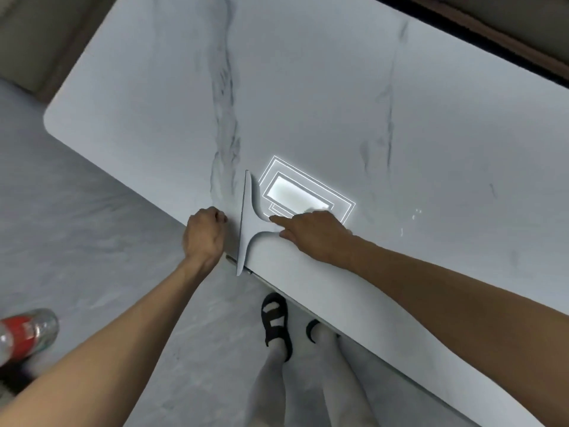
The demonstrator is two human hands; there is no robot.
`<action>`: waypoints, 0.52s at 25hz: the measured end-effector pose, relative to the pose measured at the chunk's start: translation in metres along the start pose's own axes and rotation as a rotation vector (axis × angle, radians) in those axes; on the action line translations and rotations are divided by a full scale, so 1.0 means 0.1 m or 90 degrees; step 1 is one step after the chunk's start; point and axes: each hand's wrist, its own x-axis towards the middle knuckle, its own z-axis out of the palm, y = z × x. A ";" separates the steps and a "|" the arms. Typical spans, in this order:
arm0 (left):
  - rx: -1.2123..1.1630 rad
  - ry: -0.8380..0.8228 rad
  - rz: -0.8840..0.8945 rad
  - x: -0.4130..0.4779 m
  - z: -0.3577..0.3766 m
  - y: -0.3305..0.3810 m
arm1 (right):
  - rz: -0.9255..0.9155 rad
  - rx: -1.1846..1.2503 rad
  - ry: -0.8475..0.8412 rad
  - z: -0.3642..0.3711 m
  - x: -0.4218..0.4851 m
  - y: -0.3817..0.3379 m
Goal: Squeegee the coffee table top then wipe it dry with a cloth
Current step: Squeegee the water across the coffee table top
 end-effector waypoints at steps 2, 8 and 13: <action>-0.011 -0.045 0.013 -0.01 0.06 -0.02 | 0.030 0.015 0.008 0.07 0.03 0.04; -0.008 -0.168 0.158 -0.27 0.36 0.23 | 0.242 0.069 0.060 0.18 -0.97 0.48; 0.093 -0.271 0.239 -0.50 0.51 0.36 | 0.399 0.046 0.072 0.35 -2.15 0.74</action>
